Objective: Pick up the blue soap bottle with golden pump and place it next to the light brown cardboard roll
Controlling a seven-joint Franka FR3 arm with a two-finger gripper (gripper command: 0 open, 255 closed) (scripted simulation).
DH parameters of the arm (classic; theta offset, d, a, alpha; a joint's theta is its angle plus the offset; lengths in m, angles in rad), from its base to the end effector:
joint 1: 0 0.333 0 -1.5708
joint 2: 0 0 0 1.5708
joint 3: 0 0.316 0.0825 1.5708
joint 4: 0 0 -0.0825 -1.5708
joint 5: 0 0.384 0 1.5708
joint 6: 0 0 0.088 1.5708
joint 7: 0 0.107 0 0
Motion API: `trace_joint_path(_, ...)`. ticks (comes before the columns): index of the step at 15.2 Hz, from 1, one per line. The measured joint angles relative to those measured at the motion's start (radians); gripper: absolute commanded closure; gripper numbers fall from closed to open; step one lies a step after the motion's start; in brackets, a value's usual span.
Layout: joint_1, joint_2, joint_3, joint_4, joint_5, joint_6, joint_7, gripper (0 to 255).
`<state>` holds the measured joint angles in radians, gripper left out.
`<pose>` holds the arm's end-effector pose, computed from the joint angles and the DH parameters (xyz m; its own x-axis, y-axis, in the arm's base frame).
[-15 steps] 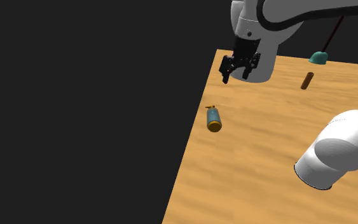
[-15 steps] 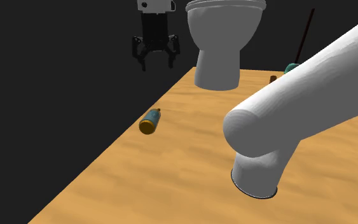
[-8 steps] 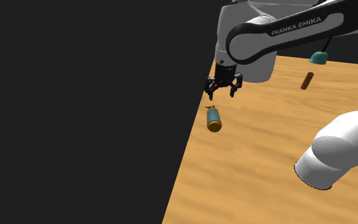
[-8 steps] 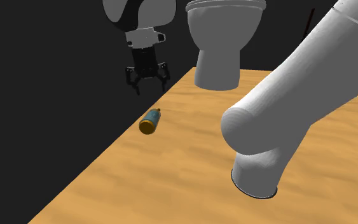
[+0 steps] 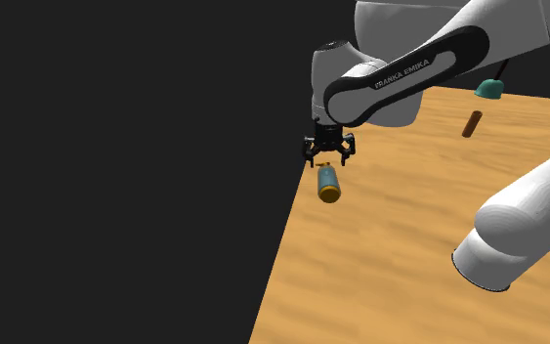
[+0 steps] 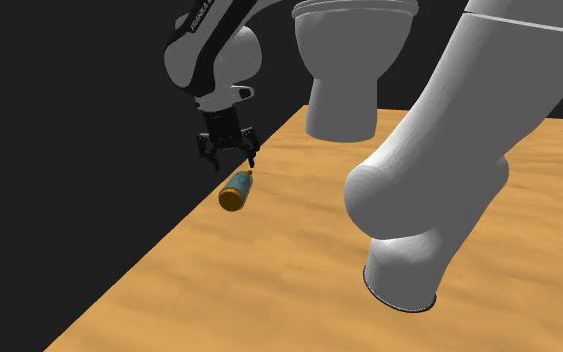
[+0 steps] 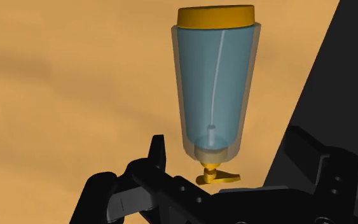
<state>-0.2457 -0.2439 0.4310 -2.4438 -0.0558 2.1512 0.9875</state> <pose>0.4394 0.0797 0.3796 0.7093 -0.7003 0.0804 -0.7036 -0.6964 0.1412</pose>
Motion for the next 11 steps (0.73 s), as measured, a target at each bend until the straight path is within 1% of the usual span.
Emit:
trace_joint_path(1,-0.004,-0.005,0.004,0.000,-0.004,-0.011,0.014,0)
trace_joint_path(2,-0.008,-0.001,0.005,-0.002,-0.012,0.001,0.017,0)
trace_joint_path(6,-0.017,0.079,0.014,-0.049,-0.034,0.086,0.038,0)
trace_joint_path(11,-0.017,0.082,0.014,-0.049,-0.036,0.097,0.042,0)
